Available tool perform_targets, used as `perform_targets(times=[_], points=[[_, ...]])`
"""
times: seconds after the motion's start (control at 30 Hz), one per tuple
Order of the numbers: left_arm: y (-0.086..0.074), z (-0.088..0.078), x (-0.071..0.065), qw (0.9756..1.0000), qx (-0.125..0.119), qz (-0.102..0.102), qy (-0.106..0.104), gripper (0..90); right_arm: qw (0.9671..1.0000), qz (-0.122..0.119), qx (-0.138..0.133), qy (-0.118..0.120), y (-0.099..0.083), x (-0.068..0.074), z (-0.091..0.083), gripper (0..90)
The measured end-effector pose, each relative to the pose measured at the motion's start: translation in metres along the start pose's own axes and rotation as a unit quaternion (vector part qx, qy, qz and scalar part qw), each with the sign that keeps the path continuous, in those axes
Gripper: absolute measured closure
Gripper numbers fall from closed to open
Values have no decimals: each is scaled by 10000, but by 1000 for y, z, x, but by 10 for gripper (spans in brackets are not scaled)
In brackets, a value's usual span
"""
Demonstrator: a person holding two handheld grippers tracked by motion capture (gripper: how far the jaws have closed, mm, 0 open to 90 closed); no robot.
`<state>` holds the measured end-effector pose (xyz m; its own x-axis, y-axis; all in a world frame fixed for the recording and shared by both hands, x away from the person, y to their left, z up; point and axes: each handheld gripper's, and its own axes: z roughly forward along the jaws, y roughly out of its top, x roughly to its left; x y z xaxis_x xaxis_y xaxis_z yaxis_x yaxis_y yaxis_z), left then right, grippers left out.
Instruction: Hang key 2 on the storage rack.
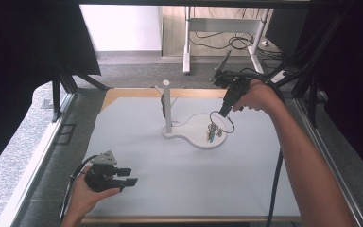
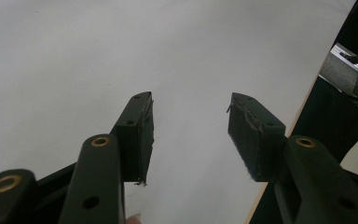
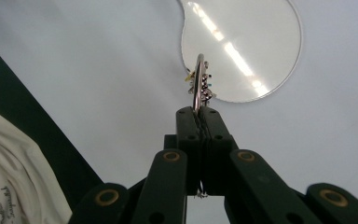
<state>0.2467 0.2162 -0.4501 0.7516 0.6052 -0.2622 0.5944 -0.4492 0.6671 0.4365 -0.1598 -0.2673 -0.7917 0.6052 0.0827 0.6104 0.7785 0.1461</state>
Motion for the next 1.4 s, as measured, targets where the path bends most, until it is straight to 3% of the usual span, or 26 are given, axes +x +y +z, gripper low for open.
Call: perform_targets(times=[0.67, 1.4], points=[[0, 0, -2, 10000, -20, 1, -64, 506, 9998, 94, -122, -127, 31, -9, 7, 883], [2, -3, -4, 9999, -80, 42, -72, 505, 9995, 117, -131, -248, 64, -4, 16, 882]])
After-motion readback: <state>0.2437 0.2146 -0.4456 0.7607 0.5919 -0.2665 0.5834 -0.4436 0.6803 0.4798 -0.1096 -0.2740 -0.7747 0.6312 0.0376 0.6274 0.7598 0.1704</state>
